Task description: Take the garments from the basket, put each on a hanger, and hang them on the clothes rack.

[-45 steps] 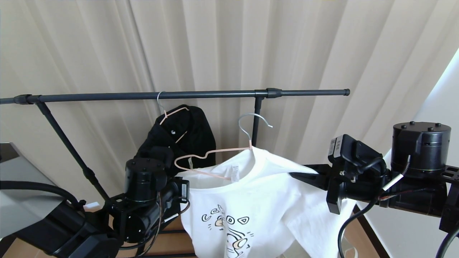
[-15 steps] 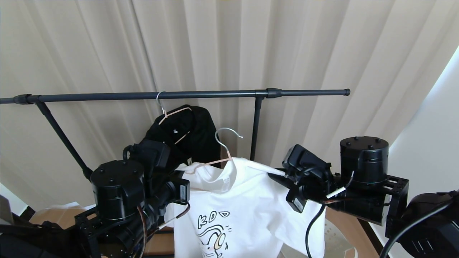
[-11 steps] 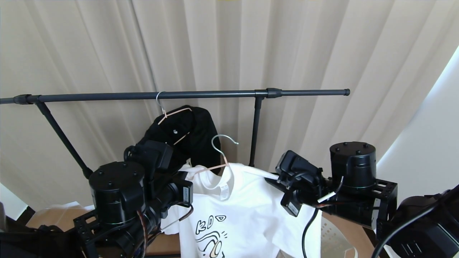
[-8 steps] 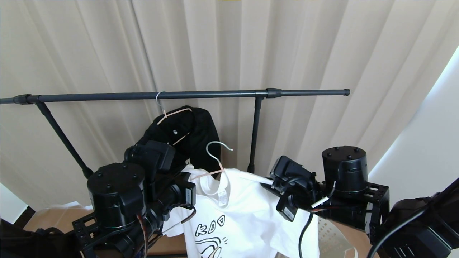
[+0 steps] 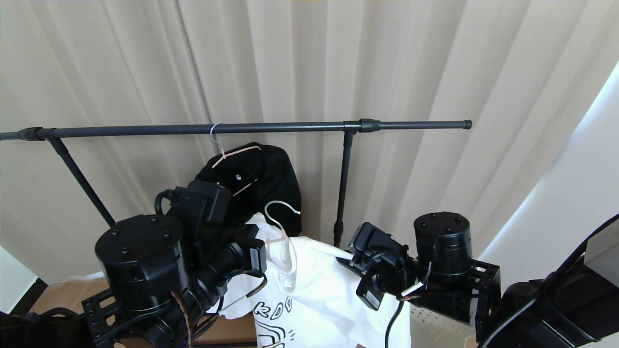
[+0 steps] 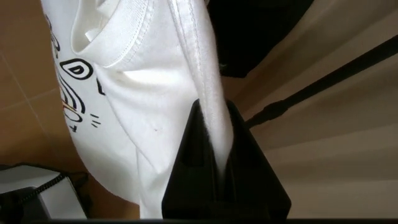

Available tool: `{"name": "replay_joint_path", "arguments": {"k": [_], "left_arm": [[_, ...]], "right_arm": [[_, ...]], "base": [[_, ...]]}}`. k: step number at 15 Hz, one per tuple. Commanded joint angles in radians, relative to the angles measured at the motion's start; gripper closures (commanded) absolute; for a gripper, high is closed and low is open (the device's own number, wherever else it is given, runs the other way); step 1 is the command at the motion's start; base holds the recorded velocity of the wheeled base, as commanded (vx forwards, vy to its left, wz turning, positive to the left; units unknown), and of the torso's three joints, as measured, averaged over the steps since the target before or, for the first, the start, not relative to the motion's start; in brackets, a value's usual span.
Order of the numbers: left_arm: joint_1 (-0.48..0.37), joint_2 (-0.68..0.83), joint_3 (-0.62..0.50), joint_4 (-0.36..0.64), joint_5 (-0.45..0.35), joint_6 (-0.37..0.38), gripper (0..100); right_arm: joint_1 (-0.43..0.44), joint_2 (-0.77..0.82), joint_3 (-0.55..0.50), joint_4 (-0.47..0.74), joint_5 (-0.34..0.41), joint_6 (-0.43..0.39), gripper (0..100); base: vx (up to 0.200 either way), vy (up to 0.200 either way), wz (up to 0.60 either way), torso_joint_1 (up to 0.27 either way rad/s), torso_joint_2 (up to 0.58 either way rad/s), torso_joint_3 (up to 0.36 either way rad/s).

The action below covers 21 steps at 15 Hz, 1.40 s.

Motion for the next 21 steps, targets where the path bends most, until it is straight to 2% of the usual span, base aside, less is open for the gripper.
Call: {"name": "replay_joint_path", "arguments": {"k": [1, 10, 13, 18, 21], "left_arm": [[-0.002, -0.012, -0.001, -0.001, 0.000, -0.001, 100], [-0.006, -0.009, 0.005, -0.001, 0.002, 0.002, 100], [-0.006, -0.011, 0.002, -0.001, 0.002, 0.002, 100], [0.003, -0.083, -0.011, 0.004, 0.003, 0.019, 100], [0.023, -0.112, -0.011, 0.004, 0.015, 0.050, 100]], "right_arm": [[0.013, 0.028, -0.002, -0.024, 0.003, 0.022, 100], [0.011, 0.020, -0.002, -0.196, 0.049, 0.162, 100], [0.011, 0.021, -0.008, -0.201, 0.049, 0.170, 100], [0.013, 0.017, -0.045, -0.202, 0.049, 0.289, 100], [0.017, 0.015, -0.051, -0.232, 0.048, 0.309, 100]], "base": [[0.000, 0.000, 0.00, 0.000, 0.00, 0.000], [0.000, 0.000, 0.00, 0.000, 0.00, 0.000], [0.000, 0.000, 0.00, 0.000, 0.00, 0.000], [0.000, 0.000, 0.00, 0.000, 0.00, 0.000], [0.000, 0.000, 0.00, 0.000, 0.00, 0.000]]}}
